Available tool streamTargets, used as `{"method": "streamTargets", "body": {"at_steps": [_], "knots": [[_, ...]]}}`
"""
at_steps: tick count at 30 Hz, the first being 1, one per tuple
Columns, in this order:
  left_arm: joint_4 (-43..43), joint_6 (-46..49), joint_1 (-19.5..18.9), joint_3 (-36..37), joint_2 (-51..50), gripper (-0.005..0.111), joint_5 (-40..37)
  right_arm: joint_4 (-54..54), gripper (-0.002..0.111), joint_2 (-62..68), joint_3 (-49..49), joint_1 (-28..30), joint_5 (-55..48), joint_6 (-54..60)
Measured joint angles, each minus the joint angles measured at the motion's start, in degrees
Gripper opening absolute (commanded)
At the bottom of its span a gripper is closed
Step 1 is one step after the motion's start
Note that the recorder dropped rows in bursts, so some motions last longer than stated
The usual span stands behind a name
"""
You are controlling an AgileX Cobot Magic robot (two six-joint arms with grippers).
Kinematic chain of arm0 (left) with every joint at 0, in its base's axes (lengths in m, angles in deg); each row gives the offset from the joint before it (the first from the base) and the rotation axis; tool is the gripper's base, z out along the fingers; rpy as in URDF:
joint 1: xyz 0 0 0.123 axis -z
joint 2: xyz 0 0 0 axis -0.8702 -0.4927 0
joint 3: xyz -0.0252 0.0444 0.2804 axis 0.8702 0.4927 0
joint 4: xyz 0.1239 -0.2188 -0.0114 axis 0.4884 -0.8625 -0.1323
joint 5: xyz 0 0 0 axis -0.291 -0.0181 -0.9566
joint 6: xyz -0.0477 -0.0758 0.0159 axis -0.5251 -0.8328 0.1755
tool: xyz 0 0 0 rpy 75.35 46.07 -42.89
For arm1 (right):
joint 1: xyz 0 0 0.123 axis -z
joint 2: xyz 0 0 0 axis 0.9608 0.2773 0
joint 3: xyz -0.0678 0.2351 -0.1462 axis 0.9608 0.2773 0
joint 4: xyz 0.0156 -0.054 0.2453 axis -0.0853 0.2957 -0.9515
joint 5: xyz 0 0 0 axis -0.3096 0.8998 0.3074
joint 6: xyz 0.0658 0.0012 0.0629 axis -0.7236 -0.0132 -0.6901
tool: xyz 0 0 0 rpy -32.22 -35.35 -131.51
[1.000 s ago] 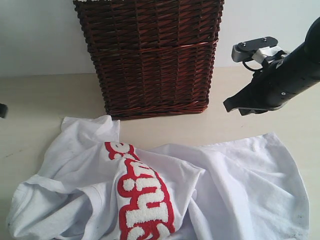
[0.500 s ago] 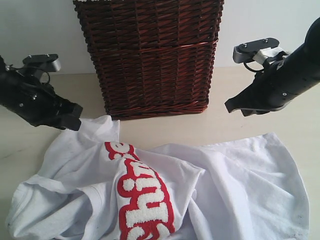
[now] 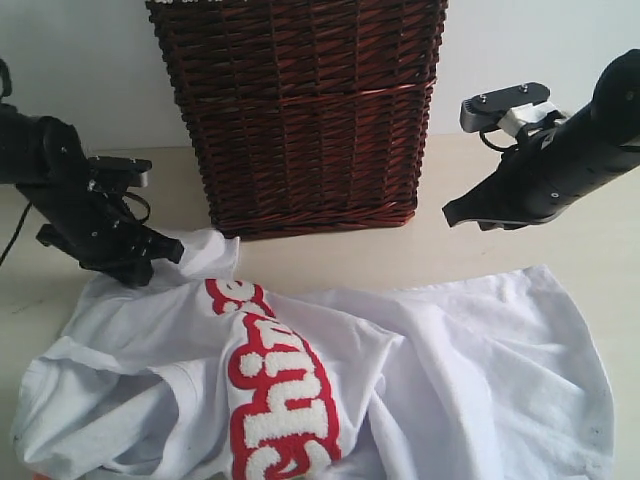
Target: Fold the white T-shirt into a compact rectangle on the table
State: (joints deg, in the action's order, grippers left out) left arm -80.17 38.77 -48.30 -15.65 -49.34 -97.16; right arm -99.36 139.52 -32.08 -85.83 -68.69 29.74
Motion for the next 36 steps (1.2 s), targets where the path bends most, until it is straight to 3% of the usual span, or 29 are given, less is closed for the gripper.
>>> {"method": "streamTargets", "body": {"at_steps": [5, 11, 15, 21, 28, 33, 36], "knots": [[14.45, -10.76, -1.44, -7.51, -3.85, 0.025, -4.39, 0.0, 0.0, 0.0, 0.0, 0.0, 1.34, 0.0], [15.86, -12.4, -3.59, -11.32, -5.14, 0.032, -4.66, 0.0, 0.0, 0.0, 0.0, 0.0, 1.57, 0.0], [11.21, -9.19, -3.59, -11.76, -1.64, 0.038, -5.39, 0.0, 0.001, 0.0, 0.0, 0.0, 1.57, 0.0], [-2.1, 2.74, -3.59, -10.99, 7.29, 0.037, -12.27, 0.0, 0.013, 0.0, 0.0, 0.0, -3.75, 1.8], [-11.91, 10.7, -1.13, 3.64, 20.06, 0.037, -16.26, 1.57, 0.015, 0.0, -0.21, 0.0, -13.6, 2.95], [-12.57, 12.97, 6.32, 16.45, 29.26, 0.038, -17.08, 1.98, 0.015, 0.0, 2.46, 0.0, -12.64, 2.95], [-12.57, 14.16, 12.0, 23.9, 31.83, 0.048, -17.34, 1.24, 0.015, 0.12, 2.58, 0.0, -12.36, 2.95]]}}
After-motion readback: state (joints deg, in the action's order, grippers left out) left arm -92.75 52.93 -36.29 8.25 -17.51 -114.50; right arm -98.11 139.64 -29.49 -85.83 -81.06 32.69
